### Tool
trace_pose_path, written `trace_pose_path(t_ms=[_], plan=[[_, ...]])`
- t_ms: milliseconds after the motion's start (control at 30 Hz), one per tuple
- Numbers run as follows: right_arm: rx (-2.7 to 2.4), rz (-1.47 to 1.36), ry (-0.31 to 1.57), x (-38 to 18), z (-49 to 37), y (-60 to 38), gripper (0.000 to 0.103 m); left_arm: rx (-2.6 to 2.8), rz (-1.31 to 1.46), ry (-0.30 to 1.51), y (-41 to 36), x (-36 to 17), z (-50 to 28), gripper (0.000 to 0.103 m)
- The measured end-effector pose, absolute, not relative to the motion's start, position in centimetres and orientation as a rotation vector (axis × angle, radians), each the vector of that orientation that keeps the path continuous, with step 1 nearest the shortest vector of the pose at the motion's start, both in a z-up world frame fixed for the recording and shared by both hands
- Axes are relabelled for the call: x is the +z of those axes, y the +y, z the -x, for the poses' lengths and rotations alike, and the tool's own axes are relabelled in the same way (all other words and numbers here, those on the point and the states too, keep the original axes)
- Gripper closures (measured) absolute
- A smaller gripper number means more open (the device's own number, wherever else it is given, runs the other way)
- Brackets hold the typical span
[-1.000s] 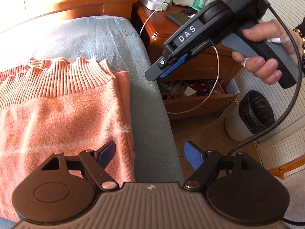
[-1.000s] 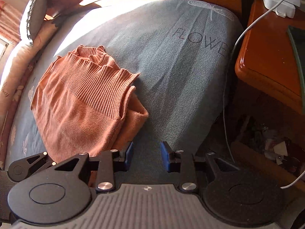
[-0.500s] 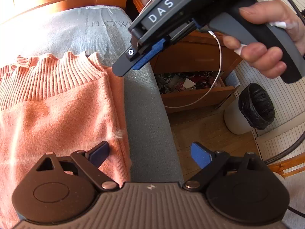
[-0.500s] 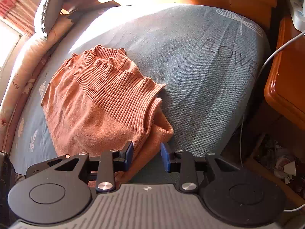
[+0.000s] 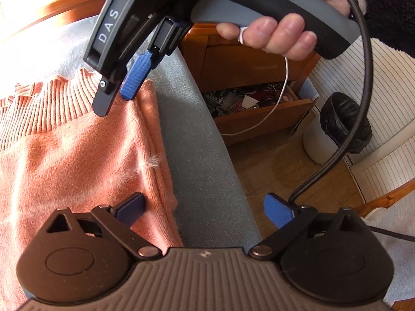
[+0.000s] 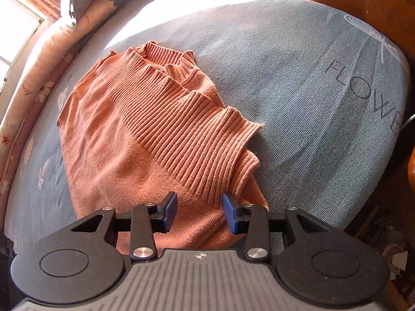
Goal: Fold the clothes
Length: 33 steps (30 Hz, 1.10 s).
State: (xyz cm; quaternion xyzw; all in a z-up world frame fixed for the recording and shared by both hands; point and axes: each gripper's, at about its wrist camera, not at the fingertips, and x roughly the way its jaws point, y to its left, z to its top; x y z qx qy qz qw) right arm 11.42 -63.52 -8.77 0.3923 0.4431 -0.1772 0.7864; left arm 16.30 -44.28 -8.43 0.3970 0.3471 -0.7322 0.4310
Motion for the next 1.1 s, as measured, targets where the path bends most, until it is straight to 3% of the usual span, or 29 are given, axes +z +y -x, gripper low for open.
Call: trace_pose_path(t_ms=[433,600,767,933,1100], plan=[[-0.368,-0.791,1.017,-7.2,-11.9,-62.5,0.056,-1.751,-0.957,0.842,-40.5,-5.3,-17.9,0.005],[-0.339,-0.781,1.018,-6.5,-11.5,-61.8,0.056,-1.775,-0.949,0.810,-40.3,-6.6,-17.0,0.005],[-0.321,-0.758,1.036,-6.3,-10.7,-60.4,0.056,-1.772,-0.937,0.906,-40.4,-9.5,-16.9,0.006],[-0.211,-0.690,0.983,-5.0,-11.3,-56.8,0.058,-1.726,-0.860,0.885,-37.1,-6.8,-18.8,0.006],[-0.191,-0.556,1.079,-7.6,-13.7,-52.2,0.062,-1.634,-0.864,0.912,-31.8,-5.1,-21.4,0.005]])
